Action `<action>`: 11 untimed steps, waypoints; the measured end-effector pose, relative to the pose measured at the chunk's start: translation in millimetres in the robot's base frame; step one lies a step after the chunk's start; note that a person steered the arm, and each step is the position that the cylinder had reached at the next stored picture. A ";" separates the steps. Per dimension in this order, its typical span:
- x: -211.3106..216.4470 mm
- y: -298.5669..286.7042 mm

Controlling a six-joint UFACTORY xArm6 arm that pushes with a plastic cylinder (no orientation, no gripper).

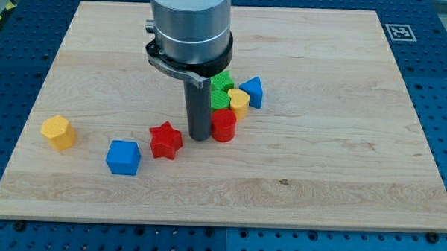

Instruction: Place the red star into the blue cube

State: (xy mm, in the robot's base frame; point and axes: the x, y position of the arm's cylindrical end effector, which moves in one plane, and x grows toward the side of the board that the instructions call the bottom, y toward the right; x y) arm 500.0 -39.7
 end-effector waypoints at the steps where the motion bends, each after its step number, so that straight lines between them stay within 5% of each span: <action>1: 0.0 0.0; 6: -9.5 -79.9; 11: 1.2 -93.6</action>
